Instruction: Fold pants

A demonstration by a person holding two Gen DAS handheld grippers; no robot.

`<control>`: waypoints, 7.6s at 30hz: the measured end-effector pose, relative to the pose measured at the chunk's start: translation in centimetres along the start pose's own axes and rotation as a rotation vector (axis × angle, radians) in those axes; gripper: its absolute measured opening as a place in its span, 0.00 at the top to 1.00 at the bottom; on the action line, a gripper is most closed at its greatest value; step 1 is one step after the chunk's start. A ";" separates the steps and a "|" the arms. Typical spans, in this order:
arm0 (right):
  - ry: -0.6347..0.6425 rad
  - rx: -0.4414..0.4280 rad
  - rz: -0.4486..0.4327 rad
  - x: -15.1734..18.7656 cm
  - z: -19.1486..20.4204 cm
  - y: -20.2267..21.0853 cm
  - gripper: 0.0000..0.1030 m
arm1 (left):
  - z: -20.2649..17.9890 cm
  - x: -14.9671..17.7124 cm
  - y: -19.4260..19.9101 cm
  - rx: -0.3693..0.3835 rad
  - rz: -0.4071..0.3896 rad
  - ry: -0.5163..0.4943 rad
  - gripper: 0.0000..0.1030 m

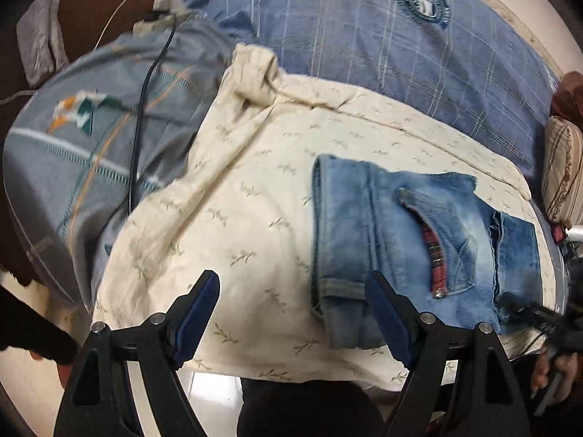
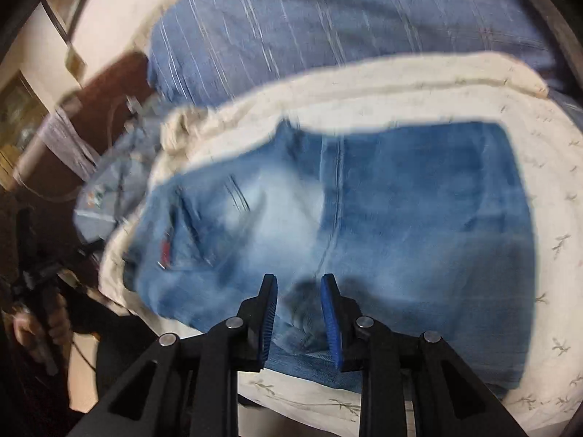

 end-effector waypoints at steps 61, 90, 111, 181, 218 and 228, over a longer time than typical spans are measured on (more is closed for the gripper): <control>-0.410 -0.128 -0.380 -3.1 -11.4 8.3 0.73 | -28.5 -2.3 -2.9 0.338 0.012 -0.393 0.84; -0.545 -0.395 -0.261 -3.3 -12.6 6.3 0.31 | -25.9 -1.8 -3.7 0.365 0.052 -0.348 0.30; -0.406 -0.459 -0.162 -2.9 -8.2 4.2 0.30 | -23.8 3.9 -10.4 0.250 0.182 -0.332 0.27; -0.301 0.041 -0.159 -9.4 -11.7 -0.4 0.64 | -24.8 -5.9 -18.1 0.066 0.139 -0.369 0.12; -0.097 0.148 -0.215 1.4 -8.5 4.9 0.62 | -23.2 4.6 -10.2 0.122 0.139 -0.428 0.06; -0.230 0.038 -0.409 0.5 -10.4 9.4 0.62 | -25.3 2.4 -4.6 0.120 -0.011 -0.481 0.06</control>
Point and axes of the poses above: each gripper's, at about its wrist camera, not at the fingertips, and y roughly against the way its jaws point, z to its left, x to its underside, the point moved 7 cm from there along -y, roughly the way its jaws point, and after that the axes turned 12 degrees about x, right-handed, at the moved point
